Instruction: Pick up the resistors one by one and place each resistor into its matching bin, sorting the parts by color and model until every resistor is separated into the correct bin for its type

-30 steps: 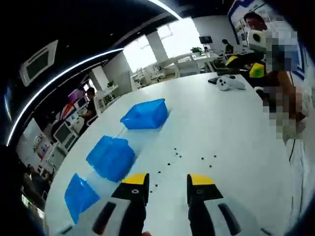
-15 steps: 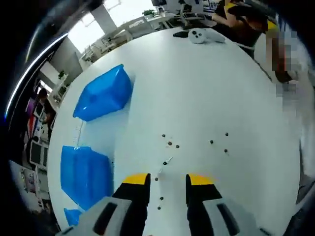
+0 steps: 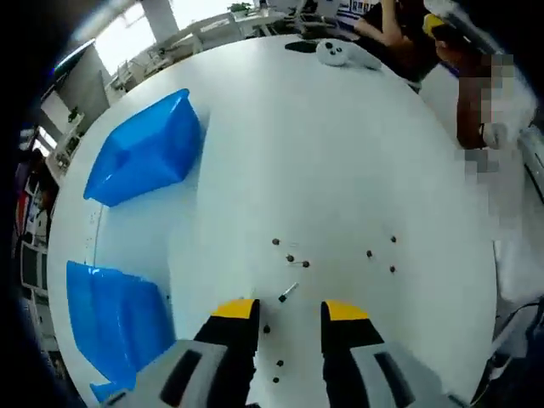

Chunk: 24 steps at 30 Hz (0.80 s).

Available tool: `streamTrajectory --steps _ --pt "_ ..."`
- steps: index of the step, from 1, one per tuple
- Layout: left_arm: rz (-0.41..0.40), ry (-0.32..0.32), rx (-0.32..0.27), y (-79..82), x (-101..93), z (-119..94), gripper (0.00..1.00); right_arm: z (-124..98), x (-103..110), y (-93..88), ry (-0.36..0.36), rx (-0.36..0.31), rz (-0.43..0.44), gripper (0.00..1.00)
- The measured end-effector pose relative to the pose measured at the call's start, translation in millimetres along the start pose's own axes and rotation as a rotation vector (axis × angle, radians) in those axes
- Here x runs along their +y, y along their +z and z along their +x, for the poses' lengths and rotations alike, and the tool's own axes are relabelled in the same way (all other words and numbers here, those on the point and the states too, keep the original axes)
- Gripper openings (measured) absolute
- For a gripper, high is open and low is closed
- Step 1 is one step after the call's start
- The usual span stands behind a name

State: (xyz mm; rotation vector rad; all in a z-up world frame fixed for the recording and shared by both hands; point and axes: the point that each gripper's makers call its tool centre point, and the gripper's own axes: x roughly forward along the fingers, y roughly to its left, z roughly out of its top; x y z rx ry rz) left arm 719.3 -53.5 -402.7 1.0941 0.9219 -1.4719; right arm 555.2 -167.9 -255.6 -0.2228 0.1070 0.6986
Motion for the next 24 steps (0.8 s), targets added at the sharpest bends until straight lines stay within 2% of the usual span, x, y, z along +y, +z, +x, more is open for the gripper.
streamTrajectory --steps 8,12,14,15,16,17,20,22,24 --pt "0.023 -0.022 0.037 2.4 1.9 0.9 0.28 2.9 1.1 -2.9 0.006 0.006 0.0 0.38" --pt "-0.012 -0.038 0.02 5.8 -0.3 2.0 0.12 3.5 0.5 -4.3 0.007 0.008 0.002 0.38" --pt "-0.141 -0.1 0.02 5.9 -11.0 3.8 0.05 3.2 0.6 -4.3 0.008 0.007 0.003 0.38" --pt "-0.09 -0.08 0.016 6.5 -2.9 3.3 0.05 2.9 0.8 -3.8 0.008 0.007 0.002 0.38" --pt "-0.175 -0.086 0.005 5.6 -4.7 3.5 0.05 2.4 1.4 -2.6 0.009 0.003 0.0 0.38" --pt "-0.223 -0.091 -0.002 5.3 -4.2 3.6 0.04 2.3 2.1 -1.8 0.011 0.001 0.0 0.38" --pt "-0.252 -0.096 -0.006 4.5 -2.0 3.4 0.04 3.0 4.0 -1.8 0.016 0.001 -0.004 0.38" --pt "-0.247 -0.084 -0.003 5.0 -3.6 3.3 0.04 3.3 4.3 -1.8 0.017 0.001 -0.004 0.38" --pt "-0.206 -0.042 0.016 3.8 -2.6 0.4 0.04 3.3 4.5 -1.2 0.017 -0.001 -0.004 0.38"
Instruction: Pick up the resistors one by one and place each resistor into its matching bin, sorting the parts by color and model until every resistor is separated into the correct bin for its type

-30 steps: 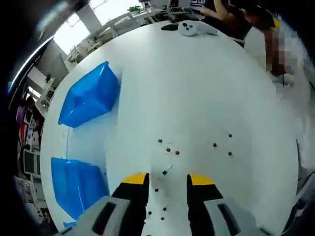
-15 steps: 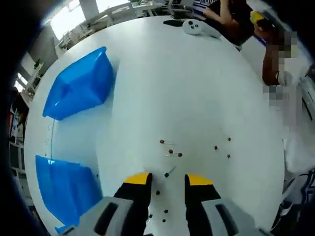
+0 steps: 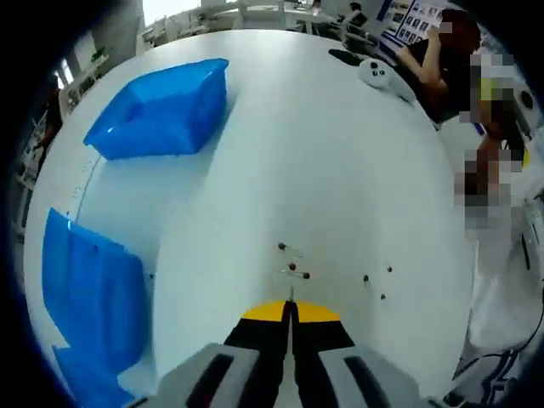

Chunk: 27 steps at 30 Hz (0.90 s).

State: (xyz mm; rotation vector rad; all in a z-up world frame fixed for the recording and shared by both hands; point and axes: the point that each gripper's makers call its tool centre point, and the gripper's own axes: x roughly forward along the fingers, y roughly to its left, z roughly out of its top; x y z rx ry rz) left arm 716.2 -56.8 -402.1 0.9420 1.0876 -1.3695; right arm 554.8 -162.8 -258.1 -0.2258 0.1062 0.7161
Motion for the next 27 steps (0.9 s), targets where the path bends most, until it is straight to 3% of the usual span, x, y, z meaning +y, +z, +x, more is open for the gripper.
streamTrajectory --steps 3,5,11,14,16,18,24,27 --pt "0.004 0.051 -0.028 5.8 -0.3 -18.3 0.04 -0.1 0.7 0.8 0.002 -0.001 0.0 0.38" --pt "0.002 0.1 -0.08 12.4 0.6 -36.2 0.04 -0.6 0.7 1.4 0.002 -0.003 -0.001 0.38" --pt "-0.045 0.23 -0.29 14.7 -15.2 -93.0 0.04 -3.7 -2.9 3.4 -0.011 -0.011 0.005 0.38" --pt "-0.109 0.314 -0.384 4.4 -23.5 -116.2 0.04 -5.2 -4.4 4.1 -0.018 -0.012 0.006 0.38" --pt "-0.124 0.354 -0.48 -1.0 -34.1 -133.4 0.04 -6.4 -5.2 5.6 -0.022 -0.015 0.005 0.38" --pt "-0.17 0.395 -0.618 -8.3 -46.9 -152.9 0.04 -7.0 -6.0 6.3 -0.026 -0.016 0.004 0.38" --pt "-0.314 0.513 -0.905 -50.5 -82.8 -186.3 0.04 -8.9 -9.5 7.0 -0.037 -0.015 0.006 0.38" --pt "-0.369 0.565 -1.025 -72.5 -109.2 -193.1 0.04 -8.8 -11.0 6.0 -0.041 -0.012 0.008 0.38"
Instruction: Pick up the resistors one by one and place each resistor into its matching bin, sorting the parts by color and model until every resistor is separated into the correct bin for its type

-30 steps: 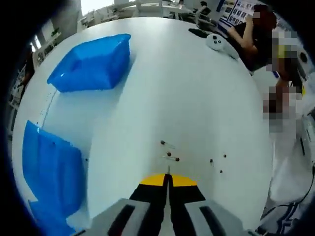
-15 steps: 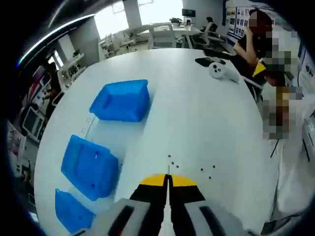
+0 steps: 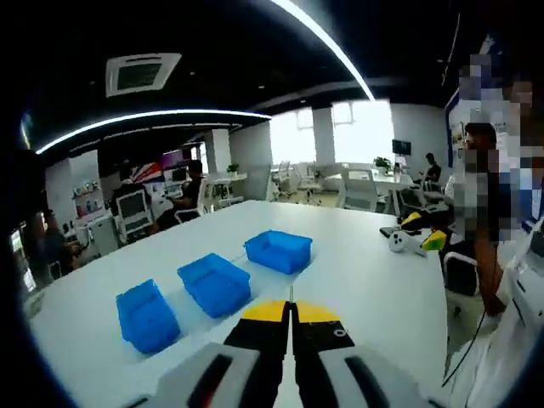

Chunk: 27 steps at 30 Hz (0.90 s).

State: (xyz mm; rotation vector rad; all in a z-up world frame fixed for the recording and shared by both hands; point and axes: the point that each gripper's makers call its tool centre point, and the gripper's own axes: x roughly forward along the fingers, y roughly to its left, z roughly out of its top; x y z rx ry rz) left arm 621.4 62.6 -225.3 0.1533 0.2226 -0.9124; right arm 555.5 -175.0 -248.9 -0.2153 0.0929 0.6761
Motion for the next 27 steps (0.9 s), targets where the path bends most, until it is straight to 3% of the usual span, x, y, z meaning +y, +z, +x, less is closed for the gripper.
streamTrajectory --steps 6,8,17,27 --pt "-0.024 0.08 -0.099 -13.0 -4.5 -25.5 0.04 8.9 -6.9 3.0 0.003 0.008 0.004 0.38" --pt "-0.076 0.079 -0.148 -14.1 -8.3 -28.1 0.04 11.8 -8.4 4.0 0.004 0.01 0.004 0.38" --pt "-0.104 0.16 -0.197 -24.9 3.8 -36.3 0.04 13.6 -12.4 7.8 0.004 0.008 0.006 0.38" --pt "-0.108 0.195 -0.212 -20.5 13.8 -15.1 0.05 9.8 -10.2 5.6 0.0 0.005 0.007 0.38"
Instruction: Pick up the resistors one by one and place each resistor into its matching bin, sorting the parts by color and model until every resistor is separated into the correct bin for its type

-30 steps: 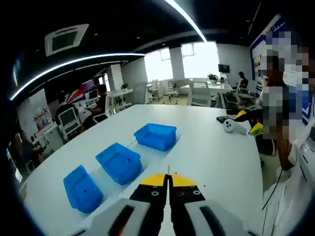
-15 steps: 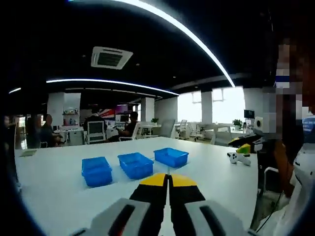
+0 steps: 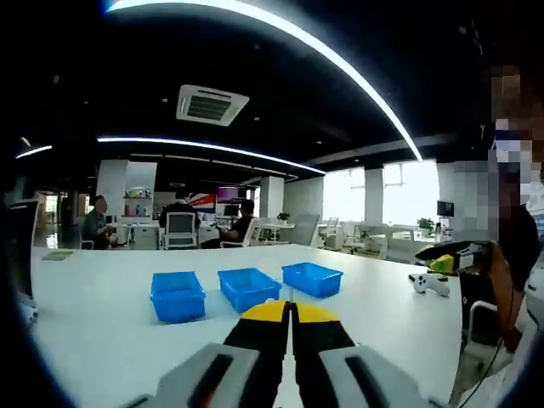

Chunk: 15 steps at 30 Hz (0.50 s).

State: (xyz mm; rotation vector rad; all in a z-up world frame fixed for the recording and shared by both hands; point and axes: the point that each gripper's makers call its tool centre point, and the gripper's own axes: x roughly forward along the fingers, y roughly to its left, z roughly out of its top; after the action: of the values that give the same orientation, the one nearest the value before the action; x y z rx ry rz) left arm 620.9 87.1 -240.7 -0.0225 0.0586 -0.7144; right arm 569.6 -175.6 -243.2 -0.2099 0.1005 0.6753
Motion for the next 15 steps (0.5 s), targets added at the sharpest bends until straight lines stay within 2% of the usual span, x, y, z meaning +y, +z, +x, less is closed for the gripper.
streamTrajectory --steps 9,15 --pt "0.007 -0.007 0.015 9.8 2.7 46.9 0.05 -5.0 3.3 -3.7 -0.003 -0.003 0.001 0.38" --pt "-0.068 -0.001 0.008 20.0 9.8 88.1 0.05 -6.5 4.3 -5.8 -0.004 -0.002 0.003 0.38"
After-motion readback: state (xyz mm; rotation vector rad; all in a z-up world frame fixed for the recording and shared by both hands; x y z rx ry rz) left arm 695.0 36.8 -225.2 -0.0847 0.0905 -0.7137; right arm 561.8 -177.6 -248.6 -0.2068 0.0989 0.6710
